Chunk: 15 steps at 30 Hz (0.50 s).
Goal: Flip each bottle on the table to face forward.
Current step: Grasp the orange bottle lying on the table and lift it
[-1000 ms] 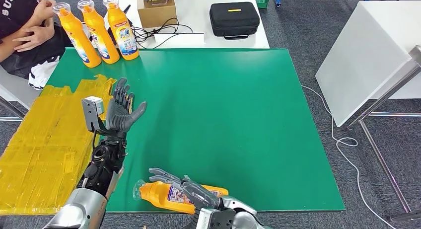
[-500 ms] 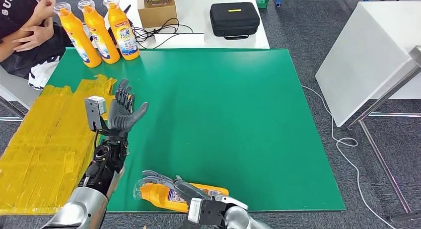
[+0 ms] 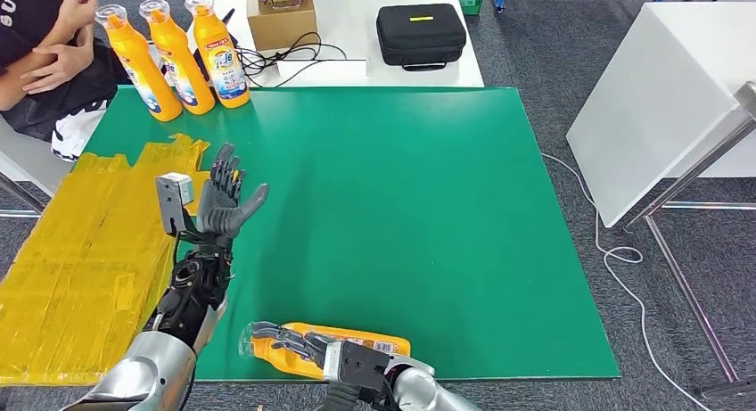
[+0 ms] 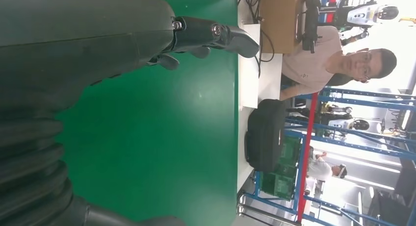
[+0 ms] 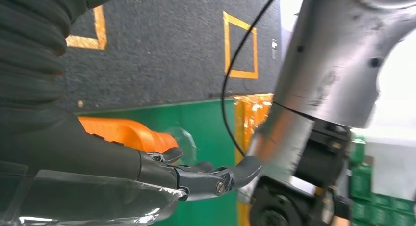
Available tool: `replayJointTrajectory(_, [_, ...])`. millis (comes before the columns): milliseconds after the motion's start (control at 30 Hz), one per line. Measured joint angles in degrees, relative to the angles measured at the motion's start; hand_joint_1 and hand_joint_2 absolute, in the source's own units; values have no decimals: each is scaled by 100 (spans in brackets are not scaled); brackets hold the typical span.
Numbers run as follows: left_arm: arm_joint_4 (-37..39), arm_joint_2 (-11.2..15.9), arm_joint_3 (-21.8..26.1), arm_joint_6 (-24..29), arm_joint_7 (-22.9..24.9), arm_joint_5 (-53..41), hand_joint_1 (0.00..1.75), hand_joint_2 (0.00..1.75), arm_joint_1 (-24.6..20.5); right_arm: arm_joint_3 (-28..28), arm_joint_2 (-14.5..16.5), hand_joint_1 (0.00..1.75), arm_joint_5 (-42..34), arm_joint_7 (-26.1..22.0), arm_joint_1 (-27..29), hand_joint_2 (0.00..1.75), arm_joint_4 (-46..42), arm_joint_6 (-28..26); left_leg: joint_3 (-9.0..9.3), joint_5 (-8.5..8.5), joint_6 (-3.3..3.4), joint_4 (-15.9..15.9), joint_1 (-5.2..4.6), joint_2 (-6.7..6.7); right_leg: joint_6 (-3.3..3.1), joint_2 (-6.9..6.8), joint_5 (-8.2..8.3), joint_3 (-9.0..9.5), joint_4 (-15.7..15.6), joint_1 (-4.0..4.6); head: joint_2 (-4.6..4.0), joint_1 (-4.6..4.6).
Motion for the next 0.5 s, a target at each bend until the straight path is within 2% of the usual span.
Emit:
replayJointTrajectory(233, [92, 2, 0, 2, -20, 33, 0, 175, -5, 94, 121, 0, -2, 61, -1, 175, 295, -51, -1, 0, 0, 0, -1, 0, 0, 0, 0, 0, 0, -1, 0, 0])
replayJointTrajectory(500, [115, 10, -2, 38, -19, 117, 0, 175, -5, 138, 275, 0, 368, 92, -27, 175, 681, -674, 3, 0, 0, 0, 0, 0, -1, 0, 0, 2, -1, 0, 0, -1])
